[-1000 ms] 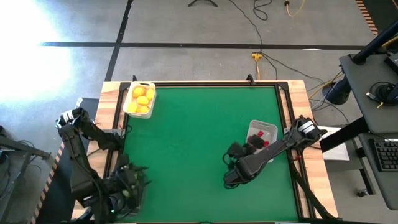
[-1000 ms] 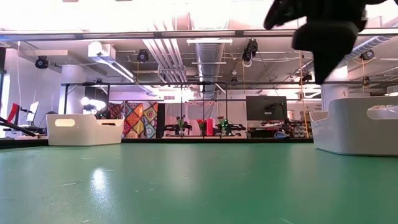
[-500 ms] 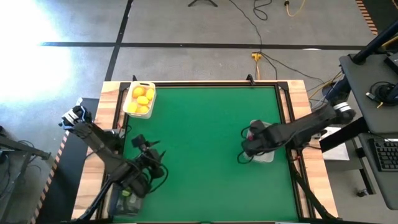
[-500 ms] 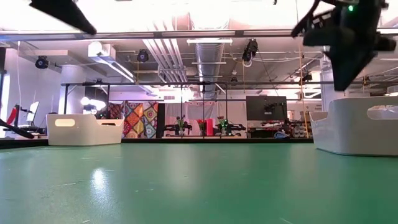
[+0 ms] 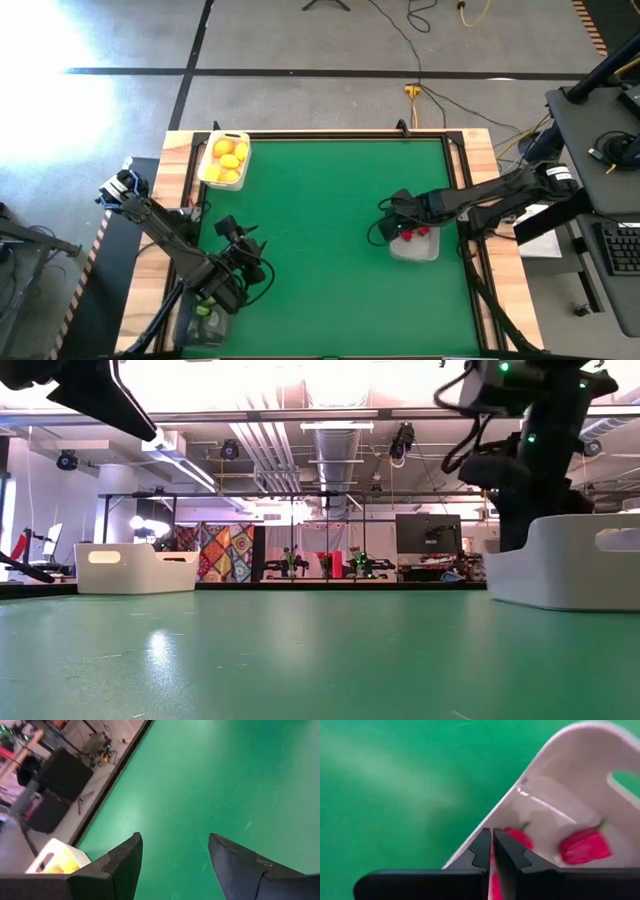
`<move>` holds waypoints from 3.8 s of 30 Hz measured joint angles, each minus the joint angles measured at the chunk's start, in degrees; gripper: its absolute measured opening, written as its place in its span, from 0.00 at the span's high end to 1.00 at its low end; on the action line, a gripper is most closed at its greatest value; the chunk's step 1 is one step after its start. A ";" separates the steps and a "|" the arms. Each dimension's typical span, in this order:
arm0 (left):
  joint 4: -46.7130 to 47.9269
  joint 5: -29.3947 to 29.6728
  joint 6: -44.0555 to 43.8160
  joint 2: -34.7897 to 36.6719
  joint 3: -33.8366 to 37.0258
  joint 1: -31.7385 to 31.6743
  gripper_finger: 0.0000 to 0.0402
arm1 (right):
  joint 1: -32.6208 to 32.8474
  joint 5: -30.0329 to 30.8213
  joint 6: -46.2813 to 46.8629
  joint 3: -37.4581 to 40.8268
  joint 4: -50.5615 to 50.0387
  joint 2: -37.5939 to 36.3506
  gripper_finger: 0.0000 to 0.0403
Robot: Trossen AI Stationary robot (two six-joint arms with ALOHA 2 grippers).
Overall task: Sort produce into baskets
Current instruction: Adjust the gray bin on the table, then return to Home Position
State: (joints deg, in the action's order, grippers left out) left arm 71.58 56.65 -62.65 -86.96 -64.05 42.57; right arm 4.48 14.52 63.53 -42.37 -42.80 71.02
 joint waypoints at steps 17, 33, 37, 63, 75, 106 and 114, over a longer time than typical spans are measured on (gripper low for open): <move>-0.42 19.29 6.45 0.00 -0.06 -0.55 0.48 | 2.41 -3.84 -14.24 -0.54 16.07 2.47 0.97; -0.03 5.37 22.22 4.51 -10.12 -9.06 0.58 | 1.92 4.53 11.00 -0.50 -25.03 0.79 0.97; 0.11 0.90 27.12 10.43 -9.08 -13.56 0.64 | 3.84 4.55 12.54 -0.48 -26.58 -0.98 0.97; -93.93 -25.90 64.84 43.76 42.54 -16.74 0.90 | 16.88 14.01 -49.13 -2.98 48.76 4.58 0.97; -93.57 -39.71 79.41 41.64 40.54 -18.18 0.90 | 15.44 4.97 -59.57 -1.97 60.25 4.38 0.97; -88.01 -46.98 66.79 61.68 61.94 -40.67 0.90 | 3.80 -6.40 -71.79 41.60 65.32 -49.65 0.97; -84.91 -47.89 68.42 67.41 62.60 -36.31 0.90 | 5.09 -12.93 -69.08 41.19 55.79 -58.32 0.97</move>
State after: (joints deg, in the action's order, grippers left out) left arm -13.33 8.76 5.77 -19.55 -1.45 6.26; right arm 9.58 1.59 -5.55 -1.18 12.99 12.70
